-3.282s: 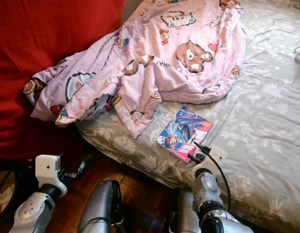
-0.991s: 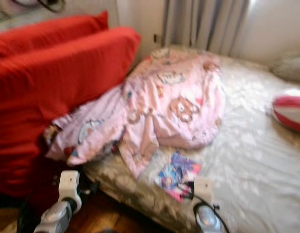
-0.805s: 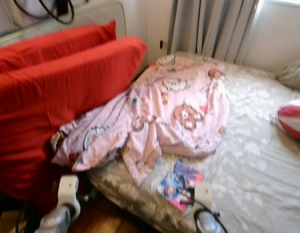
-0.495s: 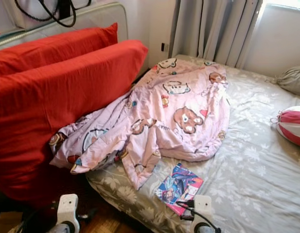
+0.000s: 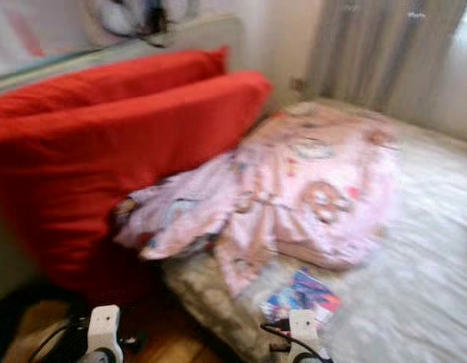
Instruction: Clean up the room
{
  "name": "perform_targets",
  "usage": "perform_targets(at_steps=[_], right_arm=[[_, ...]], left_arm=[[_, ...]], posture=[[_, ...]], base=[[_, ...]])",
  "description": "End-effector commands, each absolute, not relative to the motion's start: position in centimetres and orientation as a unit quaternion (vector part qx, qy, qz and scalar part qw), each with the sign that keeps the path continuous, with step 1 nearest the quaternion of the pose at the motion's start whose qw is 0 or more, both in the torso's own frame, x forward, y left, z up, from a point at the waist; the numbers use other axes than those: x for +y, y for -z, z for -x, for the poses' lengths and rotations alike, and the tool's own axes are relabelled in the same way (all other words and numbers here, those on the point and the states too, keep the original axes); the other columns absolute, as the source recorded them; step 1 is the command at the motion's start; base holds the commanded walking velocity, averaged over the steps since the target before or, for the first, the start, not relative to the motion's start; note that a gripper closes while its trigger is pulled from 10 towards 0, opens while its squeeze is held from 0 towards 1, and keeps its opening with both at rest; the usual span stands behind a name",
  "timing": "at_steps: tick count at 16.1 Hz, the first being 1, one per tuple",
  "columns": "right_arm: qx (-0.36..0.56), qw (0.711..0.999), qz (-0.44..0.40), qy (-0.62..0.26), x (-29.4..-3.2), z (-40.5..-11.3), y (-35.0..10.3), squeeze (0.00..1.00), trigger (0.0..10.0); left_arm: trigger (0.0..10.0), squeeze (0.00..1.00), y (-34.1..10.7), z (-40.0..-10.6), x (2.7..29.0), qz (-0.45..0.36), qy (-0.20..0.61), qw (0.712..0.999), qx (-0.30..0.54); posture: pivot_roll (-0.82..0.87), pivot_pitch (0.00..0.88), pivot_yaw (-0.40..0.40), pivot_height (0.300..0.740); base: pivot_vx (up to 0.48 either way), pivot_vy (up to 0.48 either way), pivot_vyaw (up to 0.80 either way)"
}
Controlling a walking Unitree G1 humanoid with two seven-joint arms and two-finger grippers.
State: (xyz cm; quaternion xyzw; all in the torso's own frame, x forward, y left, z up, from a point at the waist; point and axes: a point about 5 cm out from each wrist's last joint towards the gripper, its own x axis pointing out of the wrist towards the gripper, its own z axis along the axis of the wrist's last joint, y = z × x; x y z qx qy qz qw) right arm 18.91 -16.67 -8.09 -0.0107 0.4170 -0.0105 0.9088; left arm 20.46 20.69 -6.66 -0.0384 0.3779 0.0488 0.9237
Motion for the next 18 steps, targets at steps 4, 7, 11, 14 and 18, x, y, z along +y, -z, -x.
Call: perform_targets(at_steps=[4,7,11,14,18], right_arm=[[0.425,0.905,0.012,0.000,-16.4,-18.8,8.2,0.00,10.0],[0.427,0.904,0.011,-0.004,-16.5,-18.6,8.3,0.00,10.0],[0.436,0.900,0.019,-0.001,-17.2,-18.1,8.5,0.00,10.0],[0.440,0.898,0.025,-0.006,-17.4,-17.9,8.6,0.00,10.0],[0.441,0.897,0.025,-0.007,-17.4,-17.9,8.6,0.00,10.0]], left_arm=[[10.0,0.00,7.2,-19.6,20.8,0.037,-0.054,0.913,0.402],[10.0,0.00,7.4,-19.3,20.8,0.041,-0.057,0.911,0.407],[10.0,0.00,7.6,-19.1,20.3,0.047,-0.059,0.909,0.411],[10.0,0.00,7.7,-18.9,20.2,0.059,-0.070,0.907,0.411],[10.0,0.00,7.8,-18.7,20.2,0.059,-0.073,0.906,0.413]], posture=[[0.08,0.000,-0.028,0.740],[0.08,0.000,-0.032,0.740],[0.07,0.000,-0.053,0.740],[0.08,0.000,-0.063,0.740],[0.08,0.000,-0.063,0.740]], base=[[0.000,0.000,0.80],[0.000,0.000,0.80],[0.000,0.000,0.80],[0.000,0.000,0.75],[0.000,0.000,0.65]])
